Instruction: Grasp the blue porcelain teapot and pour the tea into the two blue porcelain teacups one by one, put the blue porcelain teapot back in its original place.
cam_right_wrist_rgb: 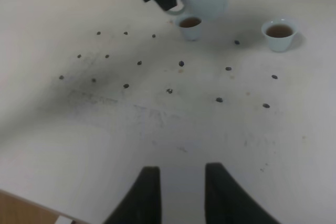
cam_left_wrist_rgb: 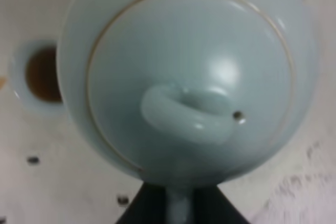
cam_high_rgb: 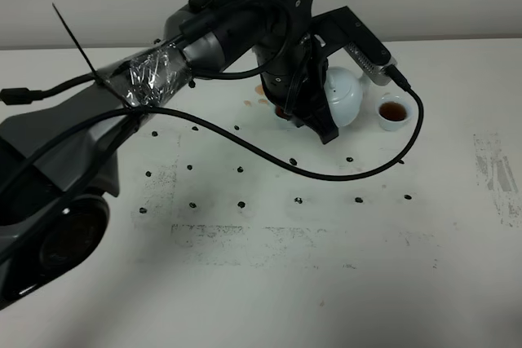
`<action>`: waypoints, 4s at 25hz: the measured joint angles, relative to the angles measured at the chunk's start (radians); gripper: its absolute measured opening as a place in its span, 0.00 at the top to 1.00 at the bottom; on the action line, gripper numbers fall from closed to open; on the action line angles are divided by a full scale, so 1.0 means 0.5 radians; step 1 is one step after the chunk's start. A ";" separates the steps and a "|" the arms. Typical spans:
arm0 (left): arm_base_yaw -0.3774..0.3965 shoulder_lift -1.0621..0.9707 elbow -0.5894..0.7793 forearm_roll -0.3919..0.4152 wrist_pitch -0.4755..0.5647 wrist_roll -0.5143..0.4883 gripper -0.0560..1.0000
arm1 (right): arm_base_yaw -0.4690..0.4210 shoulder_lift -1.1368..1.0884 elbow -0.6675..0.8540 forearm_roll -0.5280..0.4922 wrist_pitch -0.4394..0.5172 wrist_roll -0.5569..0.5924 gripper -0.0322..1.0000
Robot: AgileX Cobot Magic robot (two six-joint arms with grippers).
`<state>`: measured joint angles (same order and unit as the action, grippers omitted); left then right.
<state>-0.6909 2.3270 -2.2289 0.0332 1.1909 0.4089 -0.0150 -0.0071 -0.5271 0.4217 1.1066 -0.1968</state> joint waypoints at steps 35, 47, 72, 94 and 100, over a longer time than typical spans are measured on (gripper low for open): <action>0.719 -0.720 1.857 0.239 -0.770 -0.508 0.86 | 0.000 0.000 0.000 0.016 0.000 0.000 0.74; 0.752 -0.745 1.914 0.202 -0.875 -0.519 0.86 | 0.000 0.000 0.000 0.033 0.000 0.000 0.74; 0.862 -0.745 1.914 0.191 -0.862 -0.514 0.86 | 0.000 0.000 0.000 0.043 0.000 0.000 0.74; 0.854 -0.708 2.014 0.151 -1.111 -0.340 0.86 | 0.000 0.000 0.000 0.045 0.000 0.000 0.74; 0.844 -0.705 2.010 0.148 -1.080 -0.345 0.86 | 0.000 0.000 0.000 0.045 0.000 0.000 0.74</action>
<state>-0.2688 1.9743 -1.2240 0.1074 0.6510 0.2363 -0.0150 -0.0071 -0.5271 0.4443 1.1066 -0.1968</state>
